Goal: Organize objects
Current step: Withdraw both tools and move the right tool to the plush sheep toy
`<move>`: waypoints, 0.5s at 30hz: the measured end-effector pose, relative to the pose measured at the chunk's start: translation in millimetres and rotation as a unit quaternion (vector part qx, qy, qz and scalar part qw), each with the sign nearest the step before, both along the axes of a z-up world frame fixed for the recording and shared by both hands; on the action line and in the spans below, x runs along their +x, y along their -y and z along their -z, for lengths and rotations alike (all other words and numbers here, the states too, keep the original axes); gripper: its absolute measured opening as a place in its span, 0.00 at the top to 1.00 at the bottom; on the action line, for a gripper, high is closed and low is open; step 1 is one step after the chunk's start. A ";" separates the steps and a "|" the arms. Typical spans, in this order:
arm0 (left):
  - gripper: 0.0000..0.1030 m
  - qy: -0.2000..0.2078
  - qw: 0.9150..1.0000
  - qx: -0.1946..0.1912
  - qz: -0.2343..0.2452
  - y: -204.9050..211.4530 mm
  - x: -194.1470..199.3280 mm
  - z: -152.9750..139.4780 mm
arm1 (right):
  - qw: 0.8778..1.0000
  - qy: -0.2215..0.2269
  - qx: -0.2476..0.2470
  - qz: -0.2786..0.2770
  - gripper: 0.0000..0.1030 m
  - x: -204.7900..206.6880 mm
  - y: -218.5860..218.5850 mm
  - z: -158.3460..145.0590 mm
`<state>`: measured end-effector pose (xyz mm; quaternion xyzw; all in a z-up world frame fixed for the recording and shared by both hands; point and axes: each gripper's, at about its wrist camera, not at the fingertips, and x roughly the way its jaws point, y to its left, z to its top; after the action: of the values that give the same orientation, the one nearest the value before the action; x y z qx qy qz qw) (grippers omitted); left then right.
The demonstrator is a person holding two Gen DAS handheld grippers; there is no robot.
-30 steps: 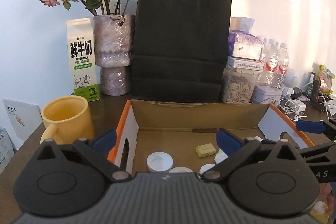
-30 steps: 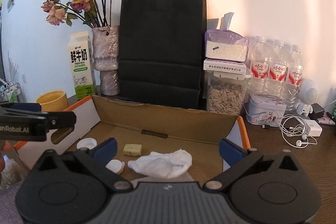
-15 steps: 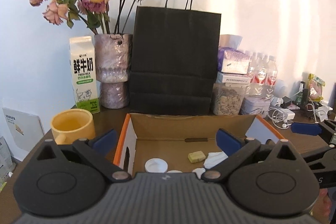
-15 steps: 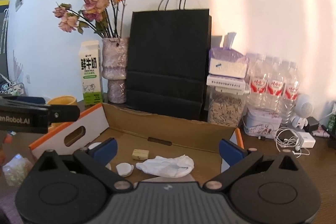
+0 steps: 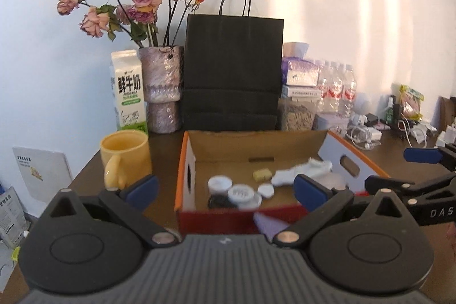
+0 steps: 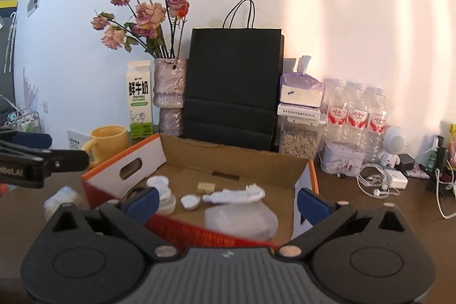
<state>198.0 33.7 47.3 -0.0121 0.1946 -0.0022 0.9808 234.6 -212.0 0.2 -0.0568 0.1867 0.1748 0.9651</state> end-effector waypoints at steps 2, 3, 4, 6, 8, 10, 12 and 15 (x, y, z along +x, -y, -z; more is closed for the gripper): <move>0.00 -0.005 1.000 0.002 -0.001 -4.1 -12.3 2.6 | 1.000 -0.009 0.000 0.000 0.00 -12.7 1.4 4.1; 0.00 -0.009 1.000 0.003 -0.001 -6.1 -18.4 4.5 | 1.000 -0.014 -0.001 0.001 0.00 -18.7 1.6 6.8; 0.00 -0.013 1.000 0.003 -0.001 -8.5 -24.9 7.1 | 1.000 -0.020 -0.001 0.002 0.00 -24.4 1.6 9.9; 0.00 -0.023 1.000 0.003 0.002 -12.9 -35.5 12.6 | 0.999 -0.032 -0.004 0.003 0.00 -36.5 1.4 16.6; 0.00 -0.035 0.999 0.002 0.001 -17.2 -46.1 20.1 | 0.999 -0.044 -0.006 0.005 0.00 -47.6 1.5 23.3; 0.00 -0.050 0.999 -0.004 0.001 -22.1 -56.2 29.2 | 0.999 -0.053 -0.007 0.006 0.00 -57.2 1.2 29.4; 0.00 -0.063 0.998 -0.010 0.001 -26.3 -64.8 37.3 | 0.998 -0.065 -0.006 0.007 0.00 -66.2 1.3 35.7; 0.00 -0.079 0.997 -0.022 -0.002 -31.6 -79.3 49.3 | 0.997 -0.080 0.002 0.014 0.00 -77.9 2.1 43.5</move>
<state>118.7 65.3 -2.1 -0.0338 0.2716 -0.0031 0.9618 156.7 -214.1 -43.3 -0.0379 0.2634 0.1653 0.9497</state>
